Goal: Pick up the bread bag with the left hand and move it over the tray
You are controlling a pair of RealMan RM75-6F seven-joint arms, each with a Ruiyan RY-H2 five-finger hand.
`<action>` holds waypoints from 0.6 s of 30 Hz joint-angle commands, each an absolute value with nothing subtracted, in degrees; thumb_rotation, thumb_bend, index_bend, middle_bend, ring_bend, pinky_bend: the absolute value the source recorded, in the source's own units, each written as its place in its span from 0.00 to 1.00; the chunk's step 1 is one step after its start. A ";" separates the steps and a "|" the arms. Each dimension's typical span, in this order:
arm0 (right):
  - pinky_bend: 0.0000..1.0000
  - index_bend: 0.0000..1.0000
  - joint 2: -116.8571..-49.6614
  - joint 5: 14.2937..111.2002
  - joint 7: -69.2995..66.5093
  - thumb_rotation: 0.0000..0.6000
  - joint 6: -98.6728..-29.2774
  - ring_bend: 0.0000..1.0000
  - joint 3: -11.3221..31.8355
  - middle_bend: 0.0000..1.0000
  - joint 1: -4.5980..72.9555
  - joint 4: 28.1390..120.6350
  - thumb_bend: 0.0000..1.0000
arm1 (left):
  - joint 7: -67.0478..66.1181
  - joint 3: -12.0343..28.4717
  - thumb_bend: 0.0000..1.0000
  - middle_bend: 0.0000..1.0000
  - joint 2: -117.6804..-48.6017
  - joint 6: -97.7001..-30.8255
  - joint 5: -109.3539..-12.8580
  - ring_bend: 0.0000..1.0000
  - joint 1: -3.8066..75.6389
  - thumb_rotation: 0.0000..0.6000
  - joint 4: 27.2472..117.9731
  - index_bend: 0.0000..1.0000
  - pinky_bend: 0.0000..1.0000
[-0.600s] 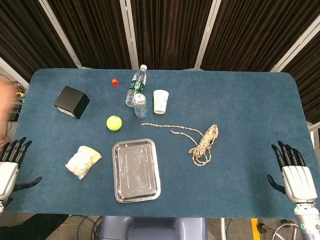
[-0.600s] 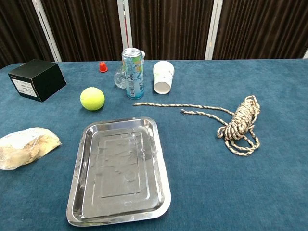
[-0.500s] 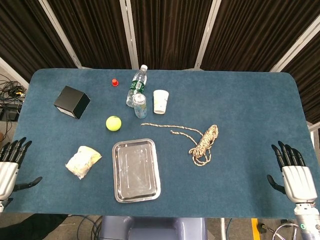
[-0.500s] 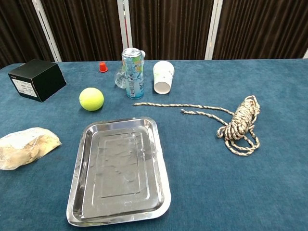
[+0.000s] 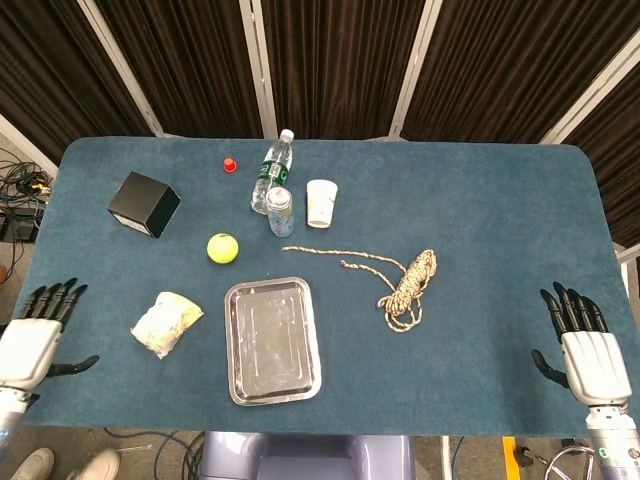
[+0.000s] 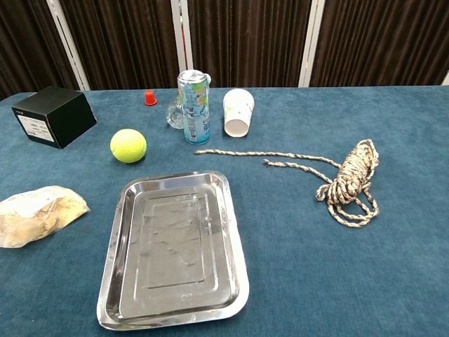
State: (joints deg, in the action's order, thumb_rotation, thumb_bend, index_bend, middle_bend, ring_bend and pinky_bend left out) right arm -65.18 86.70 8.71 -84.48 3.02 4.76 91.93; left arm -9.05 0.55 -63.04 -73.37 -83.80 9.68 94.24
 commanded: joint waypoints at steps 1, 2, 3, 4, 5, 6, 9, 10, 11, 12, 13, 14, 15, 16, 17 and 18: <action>0.10 0.00 -65.11 86.61 8.40 1.00 -84.55 0.00 3.12 0.00 4.74 91.88 0.30 | -15.96 1.36 0.04 0.00 -65.31 -65.51 -79.12 0.00 14.38 1.00 94.06 0.00 0.00; 0.10 0.00 -65.09 86.62 8.30 1.00 -84.52 0.00 3.11 0.00 4.75 91.85 0.30 | -17.49 1.60 0.04 0.00 -66.08 -64.32 -78.06 0.00 15.15 1.00 93.95 0.00 0.00; 0.10 0.00 -65.08 86.62 8.21 1.00 -84.49 0.00 3.10 0.00 4.76 91.85 0.30 | -18.38 1.73 0.05 0.00 -66.59 -63.61 -77.40 0.00 15.62 1.00 93.93 0.00 0.00; 0.10 0.00 -65.07 86.66 8.12 1.00 -84.46 0.00 3.07 0.00 4.76 91.82 0.30 | -19.60 1.95 0.05 0.00 -67.36 -62.69 -76.42 0.00 16.27 1.00 93.88 0.00 0.01; 0.10 0.00 -65.06 86.76 8.10 1.00 -84.49 0.00 3.06 0.00 4.78 91.78 0.30 | -20.77 2.16 0.05 0.00 -68.17 -61.84 -75.52 0.00 16.91 1.00 93.74 0.00 0.01; 0.10 0.00 -65.05 86.82 8.06 1.00 -84.52 0.00 3.07 0.00 4.80 91.74 0.30 | -21.92 2.33 0.05 0.00 -69.01 -61.05 -74.70 0.00 17.56 1.00 93.48 0.00 0.02; 0.10 0.00 -65.04 86.94 7.90 1.00 -84.58 0.00 3.02 0.00 4.78 91.76 0.30 | -24.31 2.87 0.07 0.00 -71.94 -59.64 -72.87 0.00 19.10 1.00 92.25 0.00 0.05; 0.10 0.00 -65.02 86.95 7.88 1.00 -84.59 0.00 3.01 0.00 4.77 91.73 0.30 | -25.15 3.08 0.08 0.00 -73.30 -59.27 -72.10 0.00 19.59 1.00 91.51 0.01 0.07; 0.10 0.00 -65.01 86.95 7.84 1.00 -84.58 0.00 3.02 0.00 4.77 91.73 0.30 | -25.64 3.16 0.10 0.00 -74.17 -59.06 -71.60 0.00 19.87 1.00 91.05 0.04 0.09; 0.10 0.00 -64.99 86.93 7.70 1.00 -84.57 0.00 3.02 0.00 4.77 91.74 0.30 | -26.57 3.31 0.12 0.03 -75.76 -58.74 -70.73 0.02 20.38 1.00 90.19 0.09 0.14; 0.10 0.00 -64.94 86.88 7.59 1.00 -84.59 0.00 3.05 0.00 4.76 91.73 0.30 | -27.27 3.72 0.15 0.06 -78.30 -59.00 -70.32 0.05 20.95 1.00 89.03 0.15 0.18; 0.10 0.00 -64.91 86.85 7.52 1.00 -84.57 0.00 3.05 0.00 4.76 91.72 0.30 | -27.75 3.92 0.19 0.13 -79.82 -59.81 -70.11 0.12 20.97 1.00 88.03 0.24 0.25; 0.10 0.00 -64.89 86.82 7.46 1.00 -84.54 0.00 3.05 0.00 4.75 91.70 0.30 | -28.01 4.02 0.22 0.23 -80.99 -60.81 -70.30 0.20 20.90 1.00 87.34 0.33 0.34; 0.10 0.00 -64.87 86.81 7.41 1.00 -84.54 0.00 3.06 0.00 4.75 91.68 0.30 | -28.06 4.00 0.25 0.30 -81.95 -61.84 -70.82 0.26 20.78 1.00 86.72 0.39 0.39; 0.10 0.00 -64.85 86.82 7.37 1.00 -84.56 0.00 3.06 0.00 4.75 91.67 0.30 | -28.06 3.85 0.27 0.40 -82.64 -62.76 -71.51 0.35 20.65 1.00 86.15 0.46 0.46; 0.10 0.00 -64.83 86.84 7.32 1.00 -84.60 0.00 3.06 0.00 4.73 91.67 0.30 | -28.01 3.64 0.29 0.49 -83.07 -63.58 -72.29 0.43 20.55 1.00 85.61 0.53 0.52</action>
State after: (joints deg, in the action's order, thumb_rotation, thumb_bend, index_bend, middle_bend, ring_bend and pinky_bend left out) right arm -64.83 86.84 7.31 -84.60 3.06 4.73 91.67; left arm -27.39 3.55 -81.59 -61.95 -71.49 20.35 87.13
